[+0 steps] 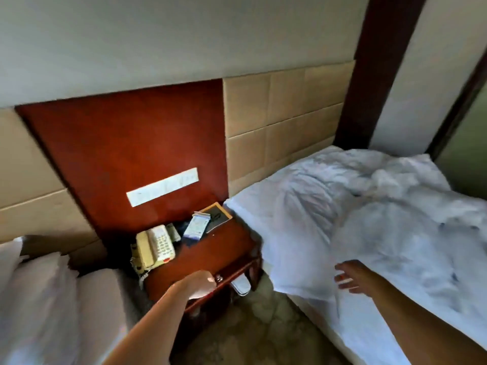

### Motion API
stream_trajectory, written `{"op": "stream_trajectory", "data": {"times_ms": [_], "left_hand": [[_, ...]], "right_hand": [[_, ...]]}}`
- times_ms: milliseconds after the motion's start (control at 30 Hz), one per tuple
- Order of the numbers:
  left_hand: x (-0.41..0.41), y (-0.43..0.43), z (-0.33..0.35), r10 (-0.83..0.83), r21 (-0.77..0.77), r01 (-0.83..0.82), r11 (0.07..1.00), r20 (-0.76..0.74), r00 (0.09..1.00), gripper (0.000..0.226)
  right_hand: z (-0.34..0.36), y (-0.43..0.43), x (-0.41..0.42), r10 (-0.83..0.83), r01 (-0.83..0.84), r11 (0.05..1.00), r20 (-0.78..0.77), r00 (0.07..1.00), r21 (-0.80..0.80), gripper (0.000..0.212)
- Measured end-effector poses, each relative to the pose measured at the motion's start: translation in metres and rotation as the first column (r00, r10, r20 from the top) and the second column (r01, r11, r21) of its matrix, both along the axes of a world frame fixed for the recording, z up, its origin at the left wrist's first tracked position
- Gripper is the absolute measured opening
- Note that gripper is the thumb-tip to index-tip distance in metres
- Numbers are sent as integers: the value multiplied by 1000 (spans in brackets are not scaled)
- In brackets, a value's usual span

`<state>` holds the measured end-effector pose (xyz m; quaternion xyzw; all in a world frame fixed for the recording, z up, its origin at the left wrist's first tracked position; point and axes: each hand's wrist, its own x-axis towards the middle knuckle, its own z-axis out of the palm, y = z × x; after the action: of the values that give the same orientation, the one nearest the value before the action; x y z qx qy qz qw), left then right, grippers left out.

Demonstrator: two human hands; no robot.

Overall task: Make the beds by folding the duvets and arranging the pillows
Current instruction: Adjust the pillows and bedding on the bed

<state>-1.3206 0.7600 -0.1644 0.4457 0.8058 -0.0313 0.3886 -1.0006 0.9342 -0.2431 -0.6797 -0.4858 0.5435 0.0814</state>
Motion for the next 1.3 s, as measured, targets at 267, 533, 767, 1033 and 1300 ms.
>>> {"op": "stream_trajectory", "data": {"times_ms": [267,533,767,1033,1300], "left_hand": [[220,73,-60,-451,-62,449,891,-15,892,35],[521,63,-62,-845,53,843,535,34,534,39],[689,43,-62,-963,207,965,160,-184,199,38],[776,112,-83,-915,120,983,136,-365,171,39],[902,237,-89,-870,170,947,272,-377,318,34]], "right_hand": [[15,-116,294,-256,266,963,158,954,-46,28],[22,-336,542,-693,717,696,245,678,-15,20],[23,-421,627,-788,849,527,394,473,37,22],[-7,-366,697,-650,660,730,479,590,178,26],[11,-265,844,-555,536,816,554,621,217,30]]}}
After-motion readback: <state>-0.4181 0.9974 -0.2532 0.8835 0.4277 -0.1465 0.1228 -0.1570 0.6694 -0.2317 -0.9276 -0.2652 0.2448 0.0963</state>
